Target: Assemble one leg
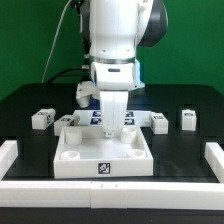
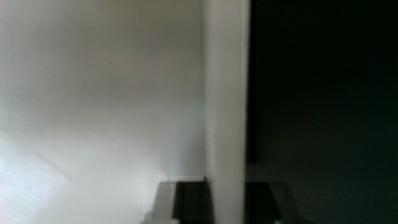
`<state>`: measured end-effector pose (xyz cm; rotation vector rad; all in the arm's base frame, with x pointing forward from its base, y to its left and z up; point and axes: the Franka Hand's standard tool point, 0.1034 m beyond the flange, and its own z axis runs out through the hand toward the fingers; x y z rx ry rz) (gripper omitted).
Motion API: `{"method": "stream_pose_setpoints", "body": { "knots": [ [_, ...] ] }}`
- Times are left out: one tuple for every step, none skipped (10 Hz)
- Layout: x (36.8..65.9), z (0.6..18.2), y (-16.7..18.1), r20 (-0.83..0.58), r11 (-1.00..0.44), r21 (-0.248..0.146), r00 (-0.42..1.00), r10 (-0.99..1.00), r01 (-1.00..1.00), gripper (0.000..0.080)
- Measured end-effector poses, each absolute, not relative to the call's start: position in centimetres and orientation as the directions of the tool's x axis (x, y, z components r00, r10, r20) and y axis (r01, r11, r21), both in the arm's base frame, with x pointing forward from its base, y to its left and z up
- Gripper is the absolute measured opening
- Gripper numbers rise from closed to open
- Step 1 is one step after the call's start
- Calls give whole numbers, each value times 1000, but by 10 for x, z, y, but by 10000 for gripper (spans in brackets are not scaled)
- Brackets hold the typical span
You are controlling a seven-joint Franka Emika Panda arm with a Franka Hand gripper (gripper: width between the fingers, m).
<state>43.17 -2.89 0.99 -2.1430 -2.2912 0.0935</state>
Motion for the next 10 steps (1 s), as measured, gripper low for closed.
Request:
{"method": "stream_pose_setpoints", "body": {
  "knots": [
    [432,10,-29,-38,66,-46,-68,997,997,62],
    [432,10,-27,-38,59,-45,-61,997,997,62],
    [435,10,-17,-35,34,-40,-36,999,999,62],
    [439,10,-5,-31,25,-34,-26,999,999,62],
    [446,10,9,-25,7,-27,-8,1000,1000,62],
    [455,10,23,-17,13,-16,-13,1000,1000,62],
    [463,10,30,-13,25,-7,-25,1000,1000,62],
    [469,9,37,-10,30,1,-30,999,1000,62],
    [475,9,45,-7,26,9,-26,1000,1000,62],
    [479,9,55,-5,18,16,-18,1000,1000,62]
  ]
}}
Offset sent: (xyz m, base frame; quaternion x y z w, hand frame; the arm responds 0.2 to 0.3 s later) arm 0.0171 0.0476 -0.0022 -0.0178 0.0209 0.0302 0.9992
